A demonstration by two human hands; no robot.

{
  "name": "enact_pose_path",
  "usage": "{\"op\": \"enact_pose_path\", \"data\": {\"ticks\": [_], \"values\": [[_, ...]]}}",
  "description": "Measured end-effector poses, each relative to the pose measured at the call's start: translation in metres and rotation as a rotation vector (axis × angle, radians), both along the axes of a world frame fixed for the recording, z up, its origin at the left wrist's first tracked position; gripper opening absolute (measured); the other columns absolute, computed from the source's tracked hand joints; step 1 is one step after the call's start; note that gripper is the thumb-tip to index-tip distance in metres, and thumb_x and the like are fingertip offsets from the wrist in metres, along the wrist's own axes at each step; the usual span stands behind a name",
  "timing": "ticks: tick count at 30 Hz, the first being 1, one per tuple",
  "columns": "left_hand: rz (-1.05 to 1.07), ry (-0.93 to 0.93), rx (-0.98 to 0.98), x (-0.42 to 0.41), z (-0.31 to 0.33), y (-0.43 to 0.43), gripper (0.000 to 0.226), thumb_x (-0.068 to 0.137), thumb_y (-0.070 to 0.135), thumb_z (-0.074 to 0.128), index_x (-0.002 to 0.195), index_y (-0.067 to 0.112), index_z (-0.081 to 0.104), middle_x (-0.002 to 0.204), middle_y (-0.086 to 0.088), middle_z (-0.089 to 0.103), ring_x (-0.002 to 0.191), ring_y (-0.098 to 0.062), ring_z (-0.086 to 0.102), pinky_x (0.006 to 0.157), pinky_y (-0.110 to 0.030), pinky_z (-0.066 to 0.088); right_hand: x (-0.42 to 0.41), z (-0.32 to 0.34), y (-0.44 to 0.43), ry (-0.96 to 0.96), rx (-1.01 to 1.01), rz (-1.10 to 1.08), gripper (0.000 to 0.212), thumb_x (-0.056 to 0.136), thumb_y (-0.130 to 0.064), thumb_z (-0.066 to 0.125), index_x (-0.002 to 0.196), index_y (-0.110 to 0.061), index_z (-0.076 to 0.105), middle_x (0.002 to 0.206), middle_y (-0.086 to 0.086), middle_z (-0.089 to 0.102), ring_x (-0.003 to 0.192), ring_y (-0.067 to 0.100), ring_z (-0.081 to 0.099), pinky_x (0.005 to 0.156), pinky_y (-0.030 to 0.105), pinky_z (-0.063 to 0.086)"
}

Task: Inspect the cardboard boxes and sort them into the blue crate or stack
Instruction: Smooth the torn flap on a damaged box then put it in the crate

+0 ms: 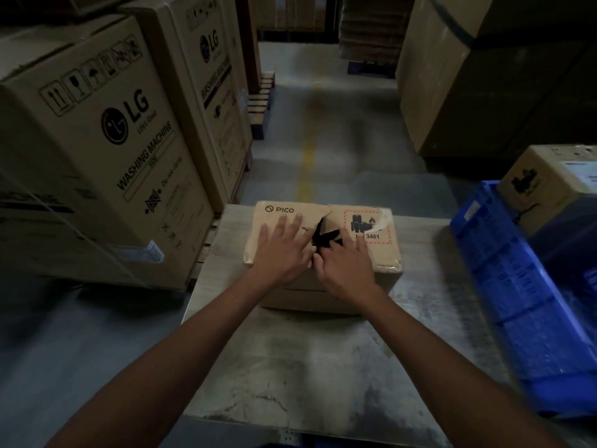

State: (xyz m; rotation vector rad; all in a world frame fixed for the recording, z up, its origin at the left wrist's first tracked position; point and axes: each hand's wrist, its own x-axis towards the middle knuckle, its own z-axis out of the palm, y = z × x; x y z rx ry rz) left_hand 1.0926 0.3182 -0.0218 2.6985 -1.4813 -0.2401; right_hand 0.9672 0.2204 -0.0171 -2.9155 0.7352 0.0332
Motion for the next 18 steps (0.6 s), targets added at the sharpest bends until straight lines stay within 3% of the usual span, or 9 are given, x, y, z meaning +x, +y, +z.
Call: {"op": "enact_pose_path", "data": {"ticks": [2,4,6,7,9,10,12,16,18], "values": [[-0.020,-0.007,0.017,0.003,0.009,-0.001,0.051,0.103,0.054,0.027,0.152,0.040,0.032,0.168,-0.001,0.005,0.153,-0.032,0.001,0.119,-0.063,0.006,0.000,0.004,-0.003,0.040,0.031,0.014,0.054,0.105,-0.045,0.022,0.139,-0.023,0.057,0.152,0.002,0.050,0.155,0.025,0.011,0.123,0.055,0.003],[-0.062,-0.005,-0.008,0.007,0.015,-0.002,0.048,0.102,0.056,0.033,0.146,0.040,0.043,0.166,-0.005,0.012,0.151,-0.034,0.008,0.118,-0.062,0.011,0.000,0.009,-0.007,-0.002,0.101,0.021,0.045,0.105,-0.044,0.032,0.136,-0.027,0.058,0.147,0.002,0.055,0.151,0.027,0.026,0.122,0.053,0.017],[-0.069,0.028,-0.132,0.011,0.015,-0.002,0.055,0.101,0.055,0.037,0.152,0.037,0.033,0.164,-0.008,0.017,0.150,-0.031,0.014,0.118,-0.060,0.014,-0.001,0.016,-0.015,-0.194,0.196,-0.057,0.036,0.101,-0.040,0.046,0.132,-0.027,0.060,0.132,0.005,0.064,0.128,0.027,0.054,0.106,0.044,0.042],[-0.029,0.047,-0.220,0.013,0.013,-0.002,0.061,0.101,0.054,0.038,0.156,0.033,0.023,0.164,-0.008,0.019,0.149,-0.030,0.017,0.118,-0.058,0.015,-0.003,0.017,-0.017,-0.270,0.201,-0.101,0.039,0.101,-0.037,0.048,0.136,-0.025,0.057,0.130,0.006,0.065,0.124,0.027,0.057,0.103,0.043,0.045],[0.121,0.042,-0.306,0.015,0.005,-0.003,0.069,0.101,0.053,0.038,0.159,0.024,0.013,0.163,-0.009,0.022,0.149,-0.029,0.019,0.119,-0.056,0.015,-0.007,0.013,-0.015,-0.225,0.119,-0.122,0.050,0.103,-0.036,0.039,0.151,-0.021,0.043,0.148,0.006,0.053,0.144,0.028,0.040,0.119,0.049,0.029],[0.188,0.015,-0.276,0.015,0.001,-0.005,0.069,0.101,0.054,0.036,0.158,0.020,0.015,0.163,-0.011,0.022,0.150,-0.029,0.018,0.120,-0.056,0.014,-0.009,0.006,-0.012,-0.172,0.069,-0.109,0.055,0.103,-0.036,0.029,0.155,-0.020,0.037,0.155,0.005,0.045,0.150,0.026,0.029,0.123,0.050,0.017],[0.245,-0.051,-0.195,0.012,-0.003,-0.008,0.067,0.100,0.054,0.035,0.154,0.015,0.026,0.163,-0.014,0.022,0.152,-0.030,0.014,0.120,-0.058,0.012,-0.012,-0.006,-0.006,-0.144,0.027,-0.085,0.067,0.096,-0.038,0.014,0.154,-0.017,0.038,0.157,0.003,0.044,0.153,0.024,0.023,0.124,0.049,0.010],[0.246,-0.049,-0.201,0.011,0.000,-0.010,0.064,0.099,0.054,0.037,0.152,0.017,0.031,0.164,-0.013,0.019,0.152,-0.030,0.011,0.117,-0.063,0.011,-0.012,-0.004,-0.015,-0.354,0.183,-0.122,0.041,0.099,-0.028,0.044,0.131,-0.013,0.063,0.135,0.010,0.063,0.139,0.029,0.045,0.120,0.052,0.026],[0.323,-0.022,-0.206,0.012,0.000,-0.010,0.068,0.096,0.059,0.039,0.152,0.020,0.030,0.164,-0.014,0.015,0.151,-0.036,0.009,0.115,-0.066,0.011,-0.019,-0.008,-0.019,-0.507,0.228,-0.202,0.041,0.093,-0.029,0.046,0.122,-0.008,0.066,0.128,0.015,0.065,0.125,0.033,0.055,0.112,0.055,0.038]]}}
